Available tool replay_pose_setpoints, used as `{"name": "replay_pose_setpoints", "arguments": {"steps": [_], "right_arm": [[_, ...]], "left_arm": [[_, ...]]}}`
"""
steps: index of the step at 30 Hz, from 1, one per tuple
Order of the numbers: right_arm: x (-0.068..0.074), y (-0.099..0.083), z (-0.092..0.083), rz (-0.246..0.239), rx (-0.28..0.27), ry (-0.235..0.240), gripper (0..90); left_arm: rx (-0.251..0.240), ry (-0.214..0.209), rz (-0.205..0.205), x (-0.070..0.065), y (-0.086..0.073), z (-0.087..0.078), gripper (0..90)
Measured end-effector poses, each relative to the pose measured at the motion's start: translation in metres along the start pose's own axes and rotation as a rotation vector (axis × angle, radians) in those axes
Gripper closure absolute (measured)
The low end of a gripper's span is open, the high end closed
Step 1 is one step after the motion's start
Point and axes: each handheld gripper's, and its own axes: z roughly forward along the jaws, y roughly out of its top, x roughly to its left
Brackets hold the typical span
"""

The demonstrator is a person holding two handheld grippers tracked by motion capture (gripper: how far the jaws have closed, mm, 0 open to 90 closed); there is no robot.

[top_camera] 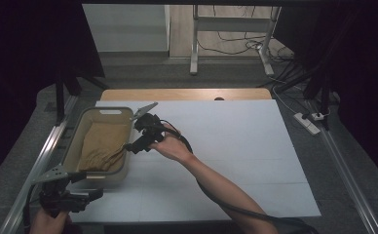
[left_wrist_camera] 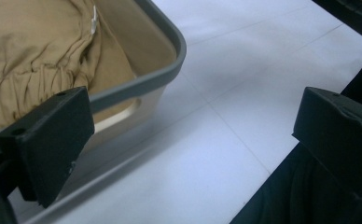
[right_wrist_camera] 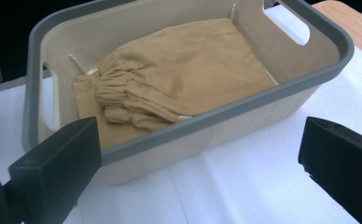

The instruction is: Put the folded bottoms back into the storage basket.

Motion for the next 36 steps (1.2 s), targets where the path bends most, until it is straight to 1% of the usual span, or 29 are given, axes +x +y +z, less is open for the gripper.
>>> {"name": "replay_pose_setpoints", "arguments": {"steps": [3,5,7,9,12,15,19,22,26,29,33,36], "right_arm": [[0.003,-0.003,-0.004,0.002,-0.007,0.011,0.0],[0.005,-0.005,-0.007,0.003,-0.008,0.017,0.0],[0.008,-0.007,-0.009,-0.005,-0.006,0.022,0.0],[0.011,-0.01,-0.012,-0.015,-0.005,0.017,0.0],[0.016,-0.014,-0.018,-0.023,-0.005,0.012,0.0],[0.019,-0.017,-0.024,-0.027,-0.009,0.015,0.0],[0.022,-0.023,-0.031,-0.012,-0.017,0.021,0.0],[0.024,-0.028,-0.037,-0.003,-0.015,0.026,0.0],[0.024,-0.036,-0.044,0.012,-0.013,0.034,0.0],[0.024,-0.042,-0.049,0.027,-0.027,0.042,0.0],[0.023,-0.05,-0.055,0.038,-0.027,0.036,0.0],[0.024,-0.055,-0.057,0.034,-0.019,0.03,0.0]], "left_arm": [[0.006,0.012,0.002,-0.001,-0.004,-0.001,0.0],[-0.004,0.019,0.007,-0.002,-0.005,-0.002,0.0],[-0.007,0.02,0.006,-0.002,-0.005,-0.003,0.0],[-0.006,0.023,0.007,-0.003,-0.005,-0.003,0.0],[0.024,0.021,-0.004,-0.004,-0.005,-0.002,0.0],[0.026,0.023,0.001,-0.004,-0.005,-0.002,0.0],[0.03,0.026,0.008,-0.005,-0.005,-0.001,0.0],[0.032,0.023,0.02,-0.006,-0.005,-0.001,0.0],[0.032,0.023,0.023,-0.006,-0.005,-0.001,0.0],[0.031,0.026,0.024,-0.007,-0.005,-0.001,0.0],[0.037,0.019,0.021,-0.007,-0.005,-0.001,0.0],[0.035,0.02,0.027,-0.007,-0.005,-0.002,0.0]]}}
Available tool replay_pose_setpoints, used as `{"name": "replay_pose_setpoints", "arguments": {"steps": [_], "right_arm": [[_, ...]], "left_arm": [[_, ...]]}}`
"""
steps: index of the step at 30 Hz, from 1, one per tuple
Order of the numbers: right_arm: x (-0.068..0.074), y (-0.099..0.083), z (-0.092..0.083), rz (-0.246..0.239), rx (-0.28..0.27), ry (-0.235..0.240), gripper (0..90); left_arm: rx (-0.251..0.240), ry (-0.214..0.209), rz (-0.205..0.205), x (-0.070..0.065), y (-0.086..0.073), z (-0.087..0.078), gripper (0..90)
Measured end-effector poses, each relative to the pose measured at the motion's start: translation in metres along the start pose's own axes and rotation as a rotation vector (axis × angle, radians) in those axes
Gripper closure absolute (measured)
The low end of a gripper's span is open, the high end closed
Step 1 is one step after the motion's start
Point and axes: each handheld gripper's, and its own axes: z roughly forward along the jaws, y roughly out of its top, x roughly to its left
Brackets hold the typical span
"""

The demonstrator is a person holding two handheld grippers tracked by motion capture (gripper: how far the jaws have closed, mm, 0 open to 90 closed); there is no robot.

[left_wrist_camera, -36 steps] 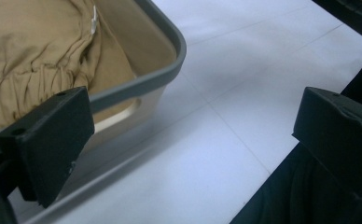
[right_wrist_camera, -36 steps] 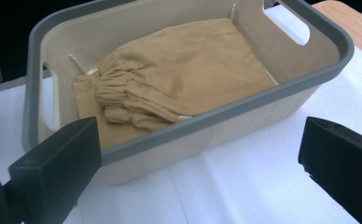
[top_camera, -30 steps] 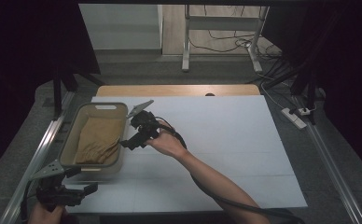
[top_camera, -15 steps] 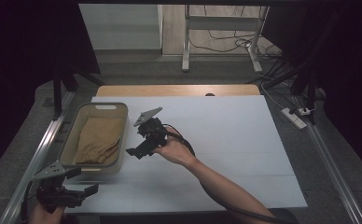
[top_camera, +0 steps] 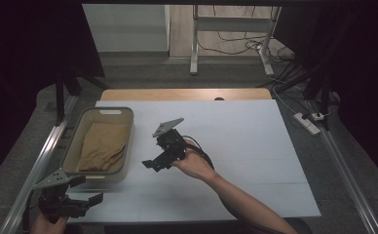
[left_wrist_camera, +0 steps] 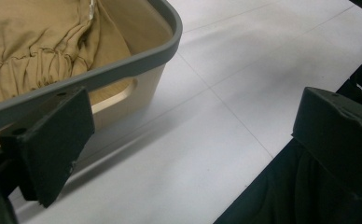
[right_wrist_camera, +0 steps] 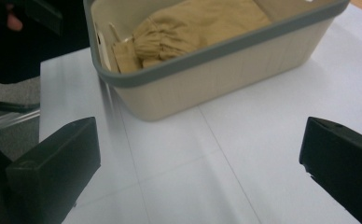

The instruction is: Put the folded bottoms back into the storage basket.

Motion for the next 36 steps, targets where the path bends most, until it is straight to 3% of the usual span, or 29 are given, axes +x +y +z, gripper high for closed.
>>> {"name": "replay_pose_setpoints", "arguments": {"steps": [11,36], "right_arm": [[0.005,-0.015,-0.015,0.0,0.013,0.001,0.0],[0.018,-0.037,-0.061,0.017,0.004,-0.057,0.0]], "left_arm": [[-0.011,-0.002,0.009,-0.001,-0.001,-0.001,0.0],[-0.033,-0.02,-0.011,0.002,-0.002,-0.003,0.3]]}}
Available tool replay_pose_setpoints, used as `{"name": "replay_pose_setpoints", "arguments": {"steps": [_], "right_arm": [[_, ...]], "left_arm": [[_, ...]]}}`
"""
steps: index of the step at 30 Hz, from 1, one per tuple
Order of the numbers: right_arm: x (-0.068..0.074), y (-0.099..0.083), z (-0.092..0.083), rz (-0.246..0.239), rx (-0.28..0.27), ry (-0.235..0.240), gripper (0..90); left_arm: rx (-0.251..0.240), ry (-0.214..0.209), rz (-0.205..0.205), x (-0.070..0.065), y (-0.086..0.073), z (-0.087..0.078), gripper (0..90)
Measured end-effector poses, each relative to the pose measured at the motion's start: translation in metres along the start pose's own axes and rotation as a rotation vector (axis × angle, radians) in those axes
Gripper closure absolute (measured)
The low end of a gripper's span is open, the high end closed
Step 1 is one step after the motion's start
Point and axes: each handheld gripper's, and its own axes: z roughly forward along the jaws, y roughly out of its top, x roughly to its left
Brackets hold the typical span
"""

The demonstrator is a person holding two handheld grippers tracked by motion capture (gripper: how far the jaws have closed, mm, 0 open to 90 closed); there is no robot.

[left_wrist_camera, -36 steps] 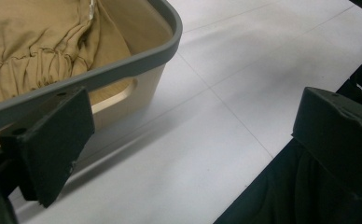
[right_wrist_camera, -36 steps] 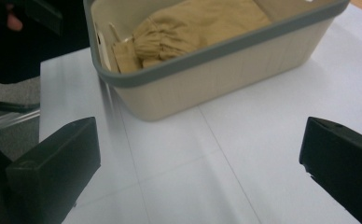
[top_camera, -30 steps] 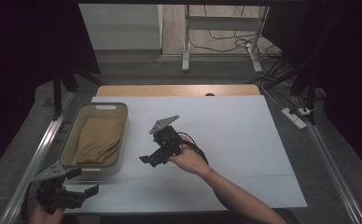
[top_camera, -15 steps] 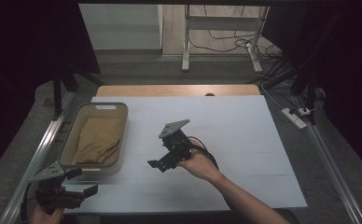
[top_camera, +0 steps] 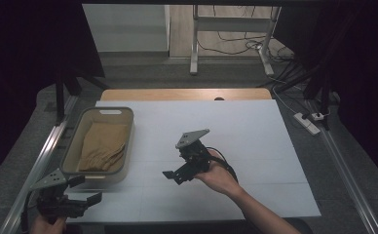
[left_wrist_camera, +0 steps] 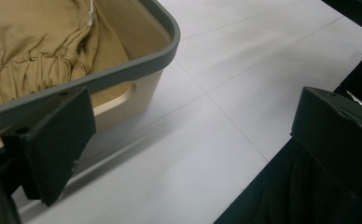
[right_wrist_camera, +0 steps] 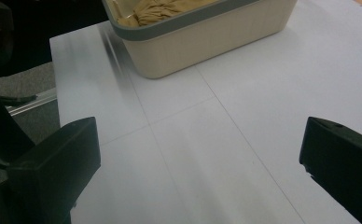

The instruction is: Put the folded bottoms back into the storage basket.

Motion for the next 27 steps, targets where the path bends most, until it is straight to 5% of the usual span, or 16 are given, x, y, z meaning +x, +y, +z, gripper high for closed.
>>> {"name": "replay_pose_setpoints", "arguments": {"steps": [27], "right_arm": [[0.006,-0.035,-0.032,0.024,0.02,-0.057,0.0]], "left_arm": [[0.02,0.01,0.029,-0.003,0.001,0.002,3.4]]}}
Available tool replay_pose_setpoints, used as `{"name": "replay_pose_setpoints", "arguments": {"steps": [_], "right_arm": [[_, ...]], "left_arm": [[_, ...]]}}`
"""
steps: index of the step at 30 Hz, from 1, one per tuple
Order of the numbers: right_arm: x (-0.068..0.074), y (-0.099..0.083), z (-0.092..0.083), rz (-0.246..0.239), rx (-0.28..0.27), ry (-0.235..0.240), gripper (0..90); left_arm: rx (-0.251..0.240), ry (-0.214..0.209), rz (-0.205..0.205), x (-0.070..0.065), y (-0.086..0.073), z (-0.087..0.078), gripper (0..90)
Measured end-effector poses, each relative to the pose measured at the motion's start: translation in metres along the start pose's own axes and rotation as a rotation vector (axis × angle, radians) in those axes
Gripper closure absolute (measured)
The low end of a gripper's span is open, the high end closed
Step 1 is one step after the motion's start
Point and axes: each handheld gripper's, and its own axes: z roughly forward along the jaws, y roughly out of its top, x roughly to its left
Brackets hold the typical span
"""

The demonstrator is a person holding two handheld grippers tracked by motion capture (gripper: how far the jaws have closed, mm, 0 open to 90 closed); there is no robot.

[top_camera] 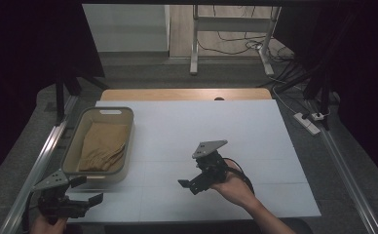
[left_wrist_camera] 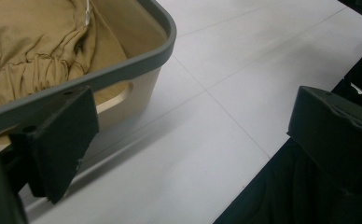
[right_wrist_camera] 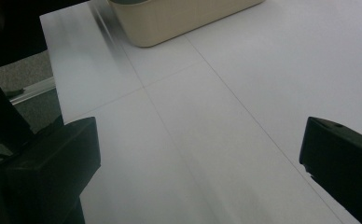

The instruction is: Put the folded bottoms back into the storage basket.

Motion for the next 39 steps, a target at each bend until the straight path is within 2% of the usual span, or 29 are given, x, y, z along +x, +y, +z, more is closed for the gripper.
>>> {"name": "replay_pose_setpoints", "arguments": {"steps": [8,39], "right_arm": [[0.0,-0.007,-0.014,0.003,-0.016,-0.015,0.0],[-0.008,-0.045,-0.058,0.083,-0.047,-0.113,0.0]], "left_arm": [[0.002,0.008,-0.001,0.0,0.0,0.0,3.6],[-0.001,0.005,-0.007,0.0,0.0,0.0,2.4]]}}
